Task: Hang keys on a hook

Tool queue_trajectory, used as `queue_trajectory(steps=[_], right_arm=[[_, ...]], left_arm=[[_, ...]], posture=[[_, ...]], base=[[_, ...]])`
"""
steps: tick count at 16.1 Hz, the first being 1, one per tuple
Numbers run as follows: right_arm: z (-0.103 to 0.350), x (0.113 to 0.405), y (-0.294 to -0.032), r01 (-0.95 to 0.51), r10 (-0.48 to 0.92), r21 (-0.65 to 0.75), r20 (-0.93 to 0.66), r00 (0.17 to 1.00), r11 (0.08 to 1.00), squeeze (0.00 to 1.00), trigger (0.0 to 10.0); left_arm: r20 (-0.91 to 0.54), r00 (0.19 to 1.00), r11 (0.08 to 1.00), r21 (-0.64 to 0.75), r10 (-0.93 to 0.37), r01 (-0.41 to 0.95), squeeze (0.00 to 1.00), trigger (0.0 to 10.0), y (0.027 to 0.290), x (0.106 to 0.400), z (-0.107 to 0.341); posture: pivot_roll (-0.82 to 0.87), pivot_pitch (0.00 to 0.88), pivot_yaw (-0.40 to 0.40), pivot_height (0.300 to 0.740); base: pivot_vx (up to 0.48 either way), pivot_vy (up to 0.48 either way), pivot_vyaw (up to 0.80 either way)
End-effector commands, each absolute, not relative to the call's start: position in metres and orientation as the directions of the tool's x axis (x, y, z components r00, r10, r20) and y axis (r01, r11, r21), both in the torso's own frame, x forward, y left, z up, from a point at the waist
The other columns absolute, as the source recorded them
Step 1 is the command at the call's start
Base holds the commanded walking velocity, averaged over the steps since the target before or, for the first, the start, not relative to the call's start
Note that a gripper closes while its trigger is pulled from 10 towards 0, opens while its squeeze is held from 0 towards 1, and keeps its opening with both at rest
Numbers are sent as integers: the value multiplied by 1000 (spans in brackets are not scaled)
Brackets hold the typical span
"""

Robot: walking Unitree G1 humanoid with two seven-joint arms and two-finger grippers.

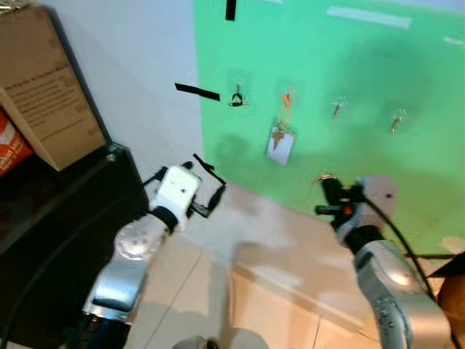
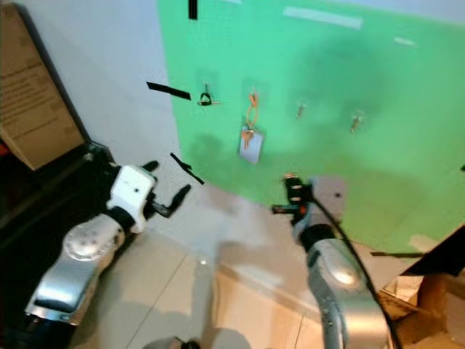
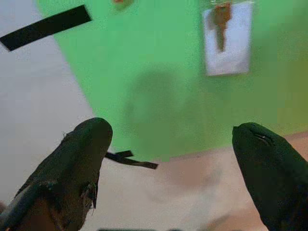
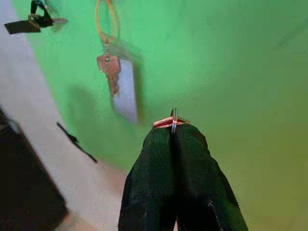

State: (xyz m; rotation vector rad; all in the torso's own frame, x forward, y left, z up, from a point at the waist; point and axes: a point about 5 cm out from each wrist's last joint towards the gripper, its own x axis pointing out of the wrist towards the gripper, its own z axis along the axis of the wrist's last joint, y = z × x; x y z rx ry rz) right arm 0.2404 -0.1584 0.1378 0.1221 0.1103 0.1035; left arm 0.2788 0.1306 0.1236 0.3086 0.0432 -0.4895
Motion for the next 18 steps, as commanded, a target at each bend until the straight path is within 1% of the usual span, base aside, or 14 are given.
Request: queue_trajectory(steps=[1, 4, 6, 18], right_arm=[[142, 240, -158, -93, 105, 128, -87, 991, 987, 0, 10000], [142, 239, -157, -98, 109, 130, -83, 991, 987, 0, 10000], [142, 239, -156, -106, 117, 134, -80, 990, 985, 0, 10000], [143, 241, -153, -143, 154, 128, -80, 985, 981, 0, 10000]], left_arm=[[-120, 890, 838, 303, -440, 455, 220, 10000, 133, 280, 125], [-108, 885, 833, 302, -453, 463, 235, 10000, 131, 278, 125], [-108, 884, 833, 297, -456, 466, 239, 10000, 130, 278, 125], [-109, 877, 830, 286, -468, 478, 239, 10000, 129, 278, 127]], posture=[[-23, 0, 23, 740], [-19, 0, 21, 740], [-19, 0, 21, 740], [-17, 0, 16, 740]], base=[[0, 0, 0], [0, 0, 0], [281, 0, 0], [377, 0, 0]])
